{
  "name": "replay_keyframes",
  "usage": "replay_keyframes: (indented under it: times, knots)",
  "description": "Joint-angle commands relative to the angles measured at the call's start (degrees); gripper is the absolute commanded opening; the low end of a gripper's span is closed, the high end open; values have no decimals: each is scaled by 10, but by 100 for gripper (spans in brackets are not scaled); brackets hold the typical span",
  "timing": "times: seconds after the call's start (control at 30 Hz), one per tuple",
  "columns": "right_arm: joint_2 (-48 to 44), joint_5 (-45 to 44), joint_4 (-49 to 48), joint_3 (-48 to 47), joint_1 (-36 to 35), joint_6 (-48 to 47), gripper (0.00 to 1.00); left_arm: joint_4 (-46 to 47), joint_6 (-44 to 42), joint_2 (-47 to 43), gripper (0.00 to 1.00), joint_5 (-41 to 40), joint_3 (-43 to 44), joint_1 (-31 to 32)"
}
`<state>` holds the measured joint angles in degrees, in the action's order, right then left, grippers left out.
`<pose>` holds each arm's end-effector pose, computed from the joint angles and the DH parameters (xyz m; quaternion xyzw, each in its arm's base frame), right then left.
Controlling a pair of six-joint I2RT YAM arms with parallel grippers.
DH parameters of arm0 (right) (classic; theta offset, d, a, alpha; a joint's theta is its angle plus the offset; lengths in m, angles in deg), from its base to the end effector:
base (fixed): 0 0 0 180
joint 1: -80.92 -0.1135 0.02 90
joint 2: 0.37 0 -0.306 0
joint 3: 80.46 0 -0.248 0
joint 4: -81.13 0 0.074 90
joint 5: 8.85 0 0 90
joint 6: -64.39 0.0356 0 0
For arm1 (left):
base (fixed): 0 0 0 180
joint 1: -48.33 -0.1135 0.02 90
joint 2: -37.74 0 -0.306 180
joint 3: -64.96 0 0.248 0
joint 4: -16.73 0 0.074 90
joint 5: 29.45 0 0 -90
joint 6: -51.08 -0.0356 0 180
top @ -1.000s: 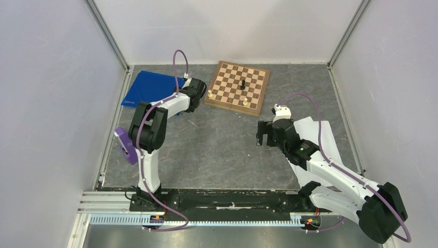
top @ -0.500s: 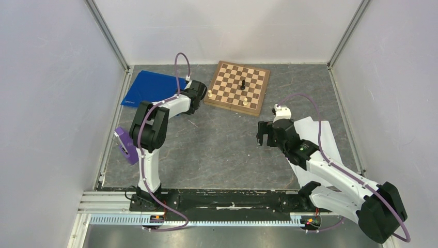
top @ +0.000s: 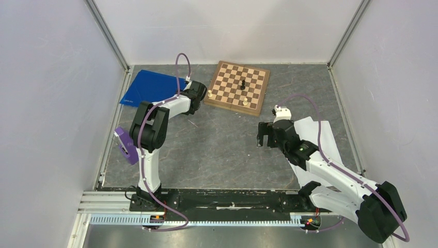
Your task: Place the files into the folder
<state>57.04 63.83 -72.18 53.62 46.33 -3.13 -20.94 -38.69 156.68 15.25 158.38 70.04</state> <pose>0.1567 0.0952 0.2552 -0.0284 0.8912 0.0874 0.4442 0.4149 -0.1380 0.1860 0.0796 0.8986 0.3270 0.2813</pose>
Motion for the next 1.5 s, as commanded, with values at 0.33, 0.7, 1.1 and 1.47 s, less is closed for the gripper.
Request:
replay_keyframes:
  times: [0.33, 0.7, 1.1, 1.47]
  knots:
    - [-3, 4, -22, 11, 9, -3, 99, 16, -40, 16, 54, -50, 4, -3]
    - [-6, 4, -22, 22, 16, -5, 99, 23, -55, 41, 49, -79, 12, -9]
    - [-13, 4, -21, 34, 26, -9, 99, 32, -52, 69, 23, -120, 35, -10]
    - [-12, 19, -28, 18, 29, -6, 99, -86, 31, -42, 2, -112, 109, 1]
